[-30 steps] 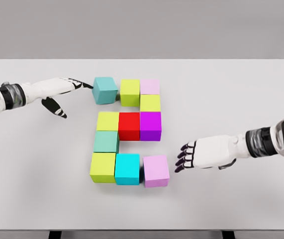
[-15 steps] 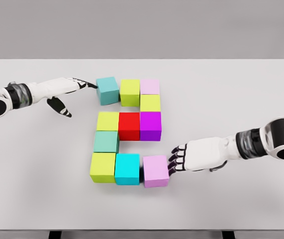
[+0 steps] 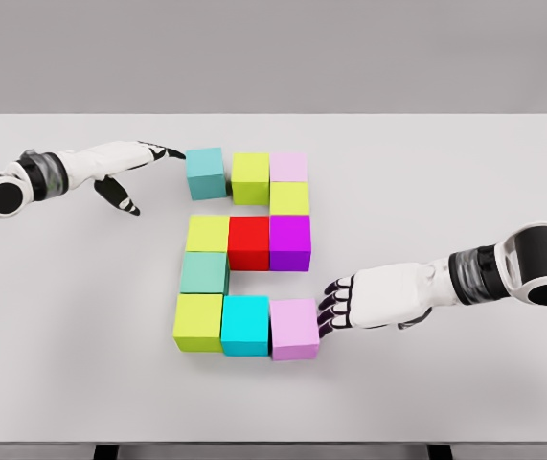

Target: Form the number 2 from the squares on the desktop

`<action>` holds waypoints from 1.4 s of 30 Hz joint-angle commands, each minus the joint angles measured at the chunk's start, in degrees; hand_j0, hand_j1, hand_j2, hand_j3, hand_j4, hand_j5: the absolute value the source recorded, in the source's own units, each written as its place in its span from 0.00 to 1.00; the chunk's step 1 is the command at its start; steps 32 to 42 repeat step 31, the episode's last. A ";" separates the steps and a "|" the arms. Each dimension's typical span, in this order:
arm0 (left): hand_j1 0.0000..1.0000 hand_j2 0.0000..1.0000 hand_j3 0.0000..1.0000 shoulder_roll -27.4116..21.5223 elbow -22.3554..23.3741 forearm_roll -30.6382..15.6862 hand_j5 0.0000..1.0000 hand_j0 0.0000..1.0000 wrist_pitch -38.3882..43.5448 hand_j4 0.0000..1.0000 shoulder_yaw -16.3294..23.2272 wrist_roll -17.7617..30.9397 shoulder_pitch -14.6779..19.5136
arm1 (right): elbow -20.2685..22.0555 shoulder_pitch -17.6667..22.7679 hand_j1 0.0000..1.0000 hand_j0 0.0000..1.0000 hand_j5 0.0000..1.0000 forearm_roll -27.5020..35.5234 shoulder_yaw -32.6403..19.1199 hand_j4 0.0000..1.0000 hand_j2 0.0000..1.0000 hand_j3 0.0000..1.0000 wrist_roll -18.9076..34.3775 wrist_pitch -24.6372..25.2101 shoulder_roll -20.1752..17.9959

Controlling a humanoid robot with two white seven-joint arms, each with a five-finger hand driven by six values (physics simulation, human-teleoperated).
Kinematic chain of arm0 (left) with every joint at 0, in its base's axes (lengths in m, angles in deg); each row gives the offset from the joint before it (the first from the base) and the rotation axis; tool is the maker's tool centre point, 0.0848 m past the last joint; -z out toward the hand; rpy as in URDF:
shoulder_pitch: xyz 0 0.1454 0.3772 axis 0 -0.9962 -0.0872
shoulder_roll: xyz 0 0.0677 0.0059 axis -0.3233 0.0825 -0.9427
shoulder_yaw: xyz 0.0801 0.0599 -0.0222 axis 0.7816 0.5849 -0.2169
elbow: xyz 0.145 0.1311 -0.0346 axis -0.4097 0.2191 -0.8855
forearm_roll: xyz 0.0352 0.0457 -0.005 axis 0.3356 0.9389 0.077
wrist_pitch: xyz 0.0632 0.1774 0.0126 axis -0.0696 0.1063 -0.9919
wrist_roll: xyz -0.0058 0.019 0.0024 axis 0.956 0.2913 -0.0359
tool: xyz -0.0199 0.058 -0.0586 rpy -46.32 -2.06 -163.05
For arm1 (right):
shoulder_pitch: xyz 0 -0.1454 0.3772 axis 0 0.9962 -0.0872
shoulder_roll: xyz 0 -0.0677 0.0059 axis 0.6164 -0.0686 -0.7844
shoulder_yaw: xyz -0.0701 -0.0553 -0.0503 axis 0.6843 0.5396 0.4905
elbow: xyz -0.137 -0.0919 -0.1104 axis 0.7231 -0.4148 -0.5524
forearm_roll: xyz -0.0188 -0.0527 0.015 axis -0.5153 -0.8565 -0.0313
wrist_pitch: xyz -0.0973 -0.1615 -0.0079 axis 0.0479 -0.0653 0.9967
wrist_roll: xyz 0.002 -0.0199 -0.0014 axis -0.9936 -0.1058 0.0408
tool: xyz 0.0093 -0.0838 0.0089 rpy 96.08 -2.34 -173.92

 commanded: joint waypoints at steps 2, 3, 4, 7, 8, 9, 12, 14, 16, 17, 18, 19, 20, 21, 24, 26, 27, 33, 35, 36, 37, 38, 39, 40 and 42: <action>1.00 1.00 1.00 0.47 0.46 -0.23 1.00 1.00 0.04 1.00 -0.13 -0.06 0.00 | 0.01 -0.09 1.00 1.00 1.00 0.31 -0.03 1.00 1.00 1.00 -0.02 0.13 0.48; 1.00 1.00 1.00 0.82 0.46 -0.23 1.00 1.00 0.04 1.00 -0.13 0.03 0.00 | 0.01 -0.18 1.00 1.00 1.00 0.31 -0.03 1.00 1.00 1.00 -0.02 0.13 0.56; 1.00 1.00 1.00 1.00 0.46 -0.15 1.00 1.00 0.04 1.00 -0.13 -0.06 0.00 | 0.01 -0.18 1.00 1.00 1.00 0.31 -0.03 1.00 1.00 1.00 -0.02 0.13 0.57; 1.00 1.00 1.00 1.44 0.37 -0.23 1.00 1.00 0.04 1.00 -0.13 0.03 0.18 | 0.01 -0.18 1.00 1.00 1.00 0.31 0.06 1.00 1.00 1.00 -0.02 0.13 0.57; 1.00 1.00 1.00 1.61 0.37 -0.23 1.00 1.00 0.04 1.00 -0.13 0.03 0.26 | 0.01 -0.26 1.00 1.00 1.00 0.31 0.06 1.00 1.00 1.00 -0.02 0.13 0.48; 1.00 1.00 1.00 1.61 0.37 -0.23 1.00 1.00 0.04 1.00 -0.13 0.03 0.26 | 0.01 -0.26 1.00 1.00 1.00 0.31 0.06 1.00 1.00 1.00 -0.02 0.13 0.48; 1.00 1.00 1.00 2.58 0.37 1.88 1.00 1.00 0.04 1.00 -0.48 0.03 0.26 | -0.08 -0.70 1.00 1.00 1.00 0.22 0.06 1.00 1.00 1.00 -0.02 0.13 -0.22; 1.00 1.00 1.00 2.67 0.37 2.05 1.00 1.00 0.04 1.00 -0.48 0.03 0.18 | -0.08 -0.79 1.00 1.00 1.00 0.22 -0.20 1.00 1.00 1.00 -0.02 0.13 -0.84; 1.00 1.00 1.00 2.58 0.37 2.05 1.00 1.00 0.04 1.00 -0.48 0.03 0.26 | -0.16 -1.14 1.00 1.00 1.00 0.13 -0.73 1.00 1.00 1.00 -0.02 0.13 -1.19; 1.00 1.00 1.00 2.58 0.37 2.05 1.00 1.00 0.04 1.00 -0.48 0.03 0.26 | -0.43 -1.14 1.00 1.00 1.00 0.13 -2.13 1.00 1.00 1.00 -0.02 0.13 -2.15; 1.00 1.00 1.00 2.58 0.37 2.05 1.00 1.00 0.04 1.00 -0.57 0.03 0.35 | -1.30 -1.14 1.00 1.00 1.00 0.31 -6.17 1.00 1.00 1.00 -0.02 0.13 -4.27; 1.00 1.00 1.00 2.49 0.37 2.05 1.00 1.00 0.04 1.00 -0.57 0.03 0.44 | -2.09 -1.05 1.00 1.00 1.00 0.48 -8.20 1.00 1.00 1.00 -0.02 0.13 -4.62; 1.00 1.00 1.00 2.06 0.37 1.96 1.00 1.00 -0.05 1.00 -0.92 -0.06 0.70 | -3.32 -0.97 1.00 1.00 1.00 0.57 -10.22 1.00 1.00 1.00 -0.02 0.13 -5.15; 1.00 1.00 1.00 1.62 0.28 1.88 1.00 1.00 -0.14 1.00 -1.71 -0.06 0.79 | -3.85 -0.79 1.00 1.00 1.00 0.66 -11.01 1.00 1.00 1.00 -0.02 0.13 -5.32; 1.00 1.00 1.00 -2.51 -0.77 1.61 1.00 1.00 -0.84 1.00 -3.03 -0.15 0.79 | -6.13 -0.35 1.00 1.00 1.00 4.51 -12.68 1.00 1.00 1.00 -0.02 0.13 -5.59; 1.00 1.00 1.00 -4.71 -2.44 1.52 1.00 1.00 -1.02 1.00 -3.03 -0.24 0.79 | -9.21 -0.44 1.00 1.00 1.00 8.21 -13.39 1.00 1.00 1.00 -0.02 0.13 -5.59; 1.00 1.00 1.00 -6.20 -4.28 1.61 1.00 1.00 -1.19 1.00 -3.03 -0.24 0.79 | -10.53 -0.35 1.00 1.00 1.00 9.97 -15.14 1.00 1.00 1.00 -0.02 0.13 -5.68; 1.00 1.00 1.00 -7.35 -4.29 1.79 1.00 1.00 -1.11 1.00 -3.21 -0.41 0.70 | -11.33 -0.18 1.00 1.00 1.00 11.64 -16.29 1.00 1.00 1.00 -0.02 0.13 -5.76; 1.00 1.00 1.00 -7.35 -4.29 1.79 1.00 1.00 -1.11 1.00 -3.21 -0.41 0.70 | -11.33 -0.18 1.00 1.00 1.00 11.64 -16.29 1.00 1.00 1.00 -0.02 0.13 -5.76; 1.00 1.00 1.00 -7.35 -4.29 1.79 1.00 1.00 -1.11 1.00 -3.21 -0.41 0.70 | -11.33 -0.18 1.00 1.00 1.00 11.64 -16.29 1.00 1.00 1.00 -0.02 0.13 -5.76; 1.00 1.00 1.00 -7.35 -4.29 1.79 1.00 1.00 -1.11 1.00 -3.21 -0.41 0.70 | -11.33 -0.18 1.00 1.00 1.00 11.64 -16.29 1.00 1.00 1.00 -0.02 0.13 -5.76; 1.00 1.00 1.00 -7.35 -4.29 1.79 1.00 1.00 -1.11 1.00 -3.21 -0.41 0.70 | -11.33 -0.18 1.00 1.00 1.00 11.64 -16.29 1.00 1.00 1.00 -0.02 0.13 -5.76; 1.00 1.00 1.00 -7.35 -4.29 1.79 1.00 1.00 -1.11 1.00 -3.21 -0.41 0.70 | -11.33 -0.18 1.00 1.00 1.00 11.64 -16.29 1.00 1.00 1.00 -0.02 0.13 -5.76; 1.00 1.00 1.00 -7.35 -4.29 1.79 1.00 1.00 -1.11 1.00 -3.21 -0.41 0.70 | -11.33 -0.18 1.00 1.00 1.00 11.64 -16.29 1.00 1.00 1.00 -0.02 0.13 -5.76; 1.00 1.00 1.00 -7.35 -4.29 1.79 1.00 1.00 -1.11 1.00 -3.21 -0.41 0.70 | -11.33 -0.18 1.00 1.00 1.00 11.64 -16.29 1.00 1.00 1.00 -0.02 0.13 -5.76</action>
